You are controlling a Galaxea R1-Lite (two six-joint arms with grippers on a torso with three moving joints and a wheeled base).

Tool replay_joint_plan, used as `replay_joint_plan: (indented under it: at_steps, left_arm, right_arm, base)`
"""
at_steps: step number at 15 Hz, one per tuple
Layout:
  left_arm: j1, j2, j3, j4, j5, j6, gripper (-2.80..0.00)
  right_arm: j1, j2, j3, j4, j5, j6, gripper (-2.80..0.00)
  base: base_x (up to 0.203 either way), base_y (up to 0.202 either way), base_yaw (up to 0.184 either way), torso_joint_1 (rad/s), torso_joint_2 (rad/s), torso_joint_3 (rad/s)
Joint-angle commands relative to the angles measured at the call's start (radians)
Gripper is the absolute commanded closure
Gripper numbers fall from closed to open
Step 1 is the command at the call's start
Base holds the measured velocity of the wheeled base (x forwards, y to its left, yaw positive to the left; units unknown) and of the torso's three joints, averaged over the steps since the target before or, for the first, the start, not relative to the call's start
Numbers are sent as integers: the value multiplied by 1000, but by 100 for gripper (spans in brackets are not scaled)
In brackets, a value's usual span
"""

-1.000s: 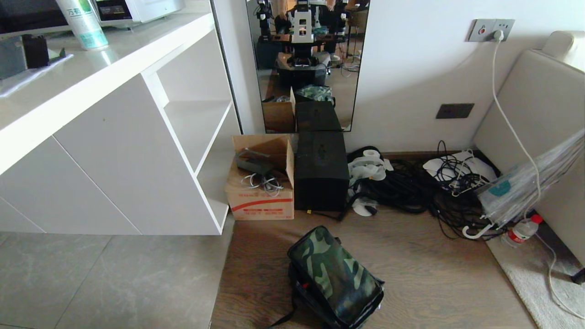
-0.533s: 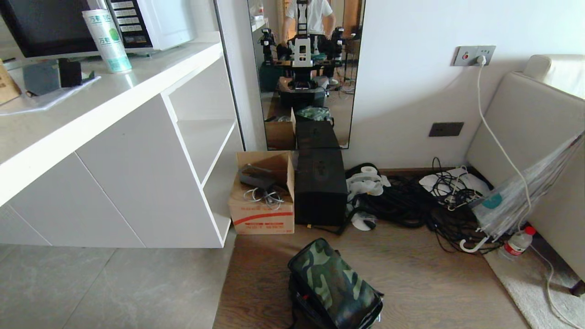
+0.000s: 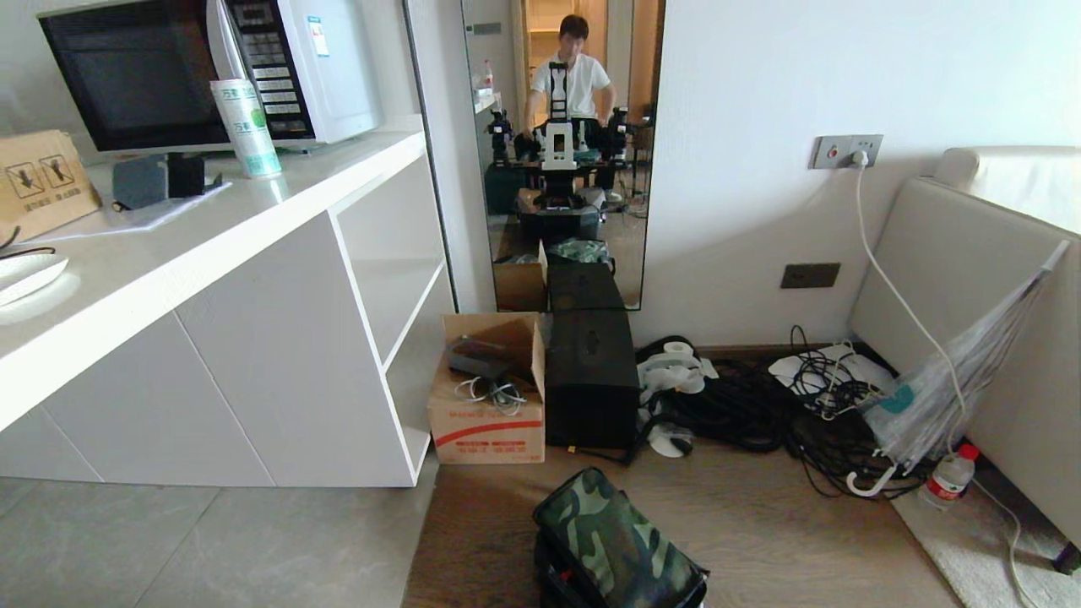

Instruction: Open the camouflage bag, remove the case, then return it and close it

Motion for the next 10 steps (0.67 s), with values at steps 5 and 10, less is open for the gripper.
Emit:
replay_joint_plan:
  at_steps: [5, 10]
  left_arm:
    - [0, 2, -3, 5, 1, 15, 0]
    - [0, 2, -1, 7, -1, 21, 0]
  right_arm:
    - [0, 2, 0, 1, 0, 1, 0]
    - [0, 2, 0, 1, 0, 1, 0]
  base:
    - [0, 0, 0, 1, 3, 96]
    - [0, 0, 0, 0, 0, 0]
